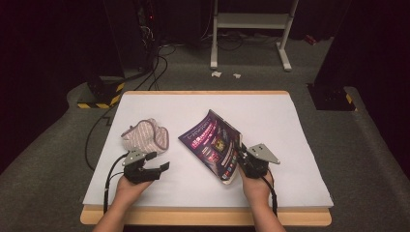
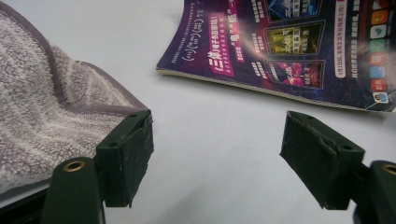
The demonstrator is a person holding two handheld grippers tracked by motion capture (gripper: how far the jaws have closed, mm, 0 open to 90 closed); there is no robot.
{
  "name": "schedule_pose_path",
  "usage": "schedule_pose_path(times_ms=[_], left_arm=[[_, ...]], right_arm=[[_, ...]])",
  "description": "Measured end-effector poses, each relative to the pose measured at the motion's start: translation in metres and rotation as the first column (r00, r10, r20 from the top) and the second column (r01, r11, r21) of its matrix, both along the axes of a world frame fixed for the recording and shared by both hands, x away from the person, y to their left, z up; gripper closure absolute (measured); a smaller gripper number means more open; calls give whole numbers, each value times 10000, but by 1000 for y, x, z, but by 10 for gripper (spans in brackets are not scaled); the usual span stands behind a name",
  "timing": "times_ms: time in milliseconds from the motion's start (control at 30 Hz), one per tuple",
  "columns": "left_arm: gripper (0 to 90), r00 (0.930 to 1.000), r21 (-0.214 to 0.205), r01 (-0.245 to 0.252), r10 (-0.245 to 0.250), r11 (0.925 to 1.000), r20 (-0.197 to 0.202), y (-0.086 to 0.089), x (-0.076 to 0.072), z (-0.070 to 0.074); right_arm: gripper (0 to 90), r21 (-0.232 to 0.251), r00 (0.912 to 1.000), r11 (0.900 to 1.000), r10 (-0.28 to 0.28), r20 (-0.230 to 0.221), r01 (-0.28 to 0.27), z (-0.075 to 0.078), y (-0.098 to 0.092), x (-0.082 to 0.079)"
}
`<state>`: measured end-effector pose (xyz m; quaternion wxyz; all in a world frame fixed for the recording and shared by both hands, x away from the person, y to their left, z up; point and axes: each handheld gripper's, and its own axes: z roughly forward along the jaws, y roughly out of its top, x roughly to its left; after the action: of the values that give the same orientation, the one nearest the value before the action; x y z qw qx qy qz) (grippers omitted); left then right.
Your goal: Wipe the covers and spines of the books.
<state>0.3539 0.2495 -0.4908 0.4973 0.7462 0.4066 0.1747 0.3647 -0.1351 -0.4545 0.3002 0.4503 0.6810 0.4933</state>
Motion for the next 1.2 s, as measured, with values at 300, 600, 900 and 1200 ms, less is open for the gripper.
schedule_pose_path(times_ms=[300, 600, 900, 1200], left_arm=[[254, 10000, 60, 20, -20, 10000, 25, -1, 0, 0], [254, 10000, 204, 64, -64, 9998, 2, -3, 0, -1], [254, 9999, 300, 101, -100, 9995, -27, -4, 0, -2], [256, 10000, 306, 61, -61, 9995, -32, -4, 0, -2]], right_arm=[[805, -177, 9994, 9994, -289, -208, 285, -16, -13, 1], [766, -81, 9961, 9984, -557, -687, 553, -27, -26, 5], [721, -58, 9915, 9971, -757, -1054, 755, -31, -36, 6], [684, -144, 9858, 9954, -960, -1379, 949, -34, -42, 7]])
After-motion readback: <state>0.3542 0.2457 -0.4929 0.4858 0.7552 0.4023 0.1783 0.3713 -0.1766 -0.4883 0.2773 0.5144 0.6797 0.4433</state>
